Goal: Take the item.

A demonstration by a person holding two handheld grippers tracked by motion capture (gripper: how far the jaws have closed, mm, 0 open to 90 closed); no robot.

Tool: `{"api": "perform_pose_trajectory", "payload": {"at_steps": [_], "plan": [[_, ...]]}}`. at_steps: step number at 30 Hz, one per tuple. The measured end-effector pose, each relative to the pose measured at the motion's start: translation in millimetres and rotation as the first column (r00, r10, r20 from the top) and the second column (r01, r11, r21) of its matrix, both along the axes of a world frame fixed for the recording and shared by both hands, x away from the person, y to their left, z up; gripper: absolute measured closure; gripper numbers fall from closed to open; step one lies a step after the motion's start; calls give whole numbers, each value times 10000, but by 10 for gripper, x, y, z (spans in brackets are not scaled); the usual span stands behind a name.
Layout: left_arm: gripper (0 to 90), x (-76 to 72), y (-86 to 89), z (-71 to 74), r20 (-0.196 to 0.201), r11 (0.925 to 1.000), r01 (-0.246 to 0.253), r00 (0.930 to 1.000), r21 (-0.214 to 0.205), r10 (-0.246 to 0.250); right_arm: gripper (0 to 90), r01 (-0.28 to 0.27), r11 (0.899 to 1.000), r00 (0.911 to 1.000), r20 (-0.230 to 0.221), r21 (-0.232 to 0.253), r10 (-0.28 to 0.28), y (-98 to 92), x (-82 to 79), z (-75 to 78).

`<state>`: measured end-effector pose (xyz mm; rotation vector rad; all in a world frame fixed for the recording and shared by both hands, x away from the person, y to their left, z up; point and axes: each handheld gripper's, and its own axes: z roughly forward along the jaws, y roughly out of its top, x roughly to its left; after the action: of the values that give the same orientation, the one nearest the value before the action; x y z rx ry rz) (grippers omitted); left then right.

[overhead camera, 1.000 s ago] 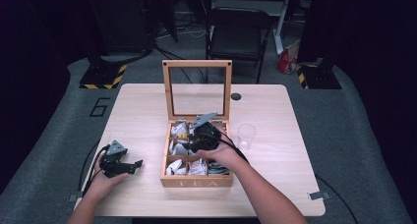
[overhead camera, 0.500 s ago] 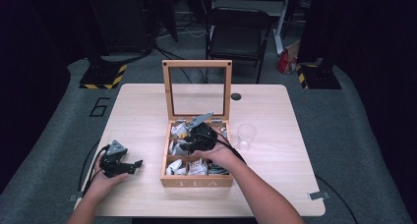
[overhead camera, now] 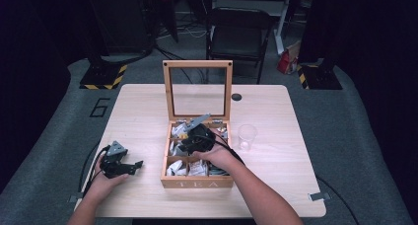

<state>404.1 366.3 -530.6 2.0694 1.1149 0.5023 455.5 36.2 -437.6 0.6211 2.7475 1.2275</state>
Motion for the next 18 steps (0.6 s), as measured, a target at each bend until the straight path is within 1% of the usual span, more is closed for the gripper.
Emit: {"api": "perform_pose_trajectory", "payload": {"at_steps": [1, 2, 3, 4, 7, 9, 10, 12, 16, 18], "plan": [[136, -1, -2, -2, -20, 10000, -11, 10000, -40, 11, 759, -63, 10000, 10000, -54, -36, 63, 6, -4, 1], [136, -1, -2, -2, -19, 10000, -11, 10000, -42, 11, 793, -204, 9998, 9998, 39, -74, 205, 13, 1, -3], [136, 0, -1, -1, -7, 10000, -2, 10000, -21, 1, 814, -224, 9997, 9997, 2, -113, 224, 15, 0, -2], [136, 0, -1, -1, -7, 10000, -2, 10000, -21, 1, 814, -224, 9997, 9997, 2, -113, 224, 15, 0, -2], [136, 0, -1, -1, -10, 10000, -8, 10000, -29, 8, 878, -442, 9990, 9990, -81, -84, 441, 23, -4, -3], [136, -1, -2, -2, -17, 10000, -13, 10000, -43, 13, 883, -471, 9989, 9988, -95, -46, 471, 25, -8, -1], [136, 0, 0, 0, 4, 10000, -1, 10000, 1, 1, 886, -458, 9989, 9989, -134, -23, 457, 26, -11, 2], [136, -1, -2, -2, -20, 10000, -9, 10000, -40, 9, 890, -428, 9991, 9987, -258, 11, 428, 28, -19, 9], [136, 1, 1, 0, 8, 10000, 9, 10000, 15, -9, 892, -447, 9990, 9986, -294, 6, 447, 24, -18, 9], [136, 0, -2, -2, -14, 10000, -10, 10000, -38, 10, 893, -457, 9990, 9985, -308, 16, 457, 22, -18, 12]]}}
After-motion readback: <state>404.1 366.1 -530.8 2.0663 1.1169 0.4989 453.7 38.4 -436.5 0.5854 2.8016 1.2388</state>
